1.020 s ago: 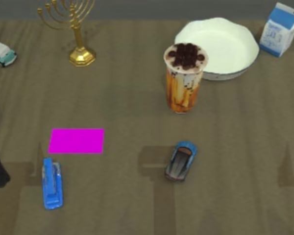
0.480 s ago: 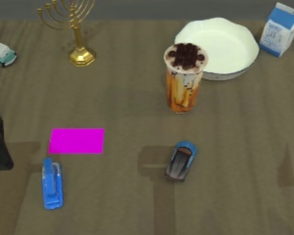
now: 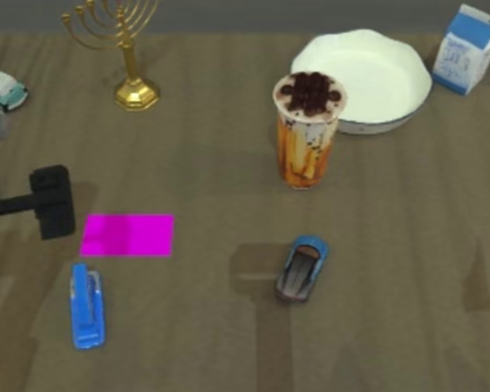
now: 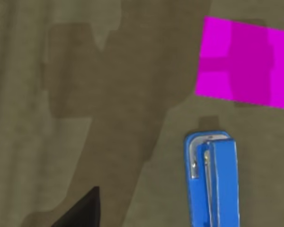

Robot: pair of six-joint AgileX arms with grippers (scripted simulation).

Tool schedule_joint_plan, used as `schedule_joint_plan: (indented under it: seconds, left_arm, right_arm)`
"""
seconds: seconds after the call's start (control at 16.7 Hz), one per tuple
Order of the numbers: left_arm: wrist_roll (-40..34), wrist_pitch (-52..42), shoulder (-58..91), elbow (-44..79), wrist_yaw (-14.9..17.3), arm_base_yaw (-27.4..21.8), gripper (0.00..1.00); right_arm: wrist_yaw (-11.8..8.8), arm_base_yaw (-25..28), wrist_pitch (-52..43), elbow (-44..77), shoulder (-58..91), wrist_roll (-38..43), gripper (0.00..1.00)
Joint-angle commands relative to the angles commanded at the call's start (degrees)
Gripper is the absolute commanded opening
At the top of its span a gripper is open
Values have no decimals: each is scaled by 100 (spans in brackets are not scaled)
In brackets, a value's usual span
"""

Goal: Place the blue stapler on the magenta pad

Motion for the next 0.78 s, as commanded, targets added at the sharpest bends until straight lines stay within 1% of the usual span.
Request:
schedule_joint_plan:
  seconds: [0.24, 0.42, 0.6, 0.78]
  left_arm:
    - [-494, -1148, 1715, 1284, 2, -270, 100]
    - [-771, -1728, 2660, 2008, 8, -405, 100]
    - [-916, -2014, 3107, 2399, 14, -472, 100]
    - [-929, -2039, 3146, 2436, 14, -478, 100]
  right_arm:
    - [0, 0, 0, 0, 0, 0, 100]
    - [0, 0, 0, 0, 0, 0, 100]
    - [0, 0, 0, 0, 0, 0, 100]
    - [0, 0, 0, 0, 0, 0, 100]
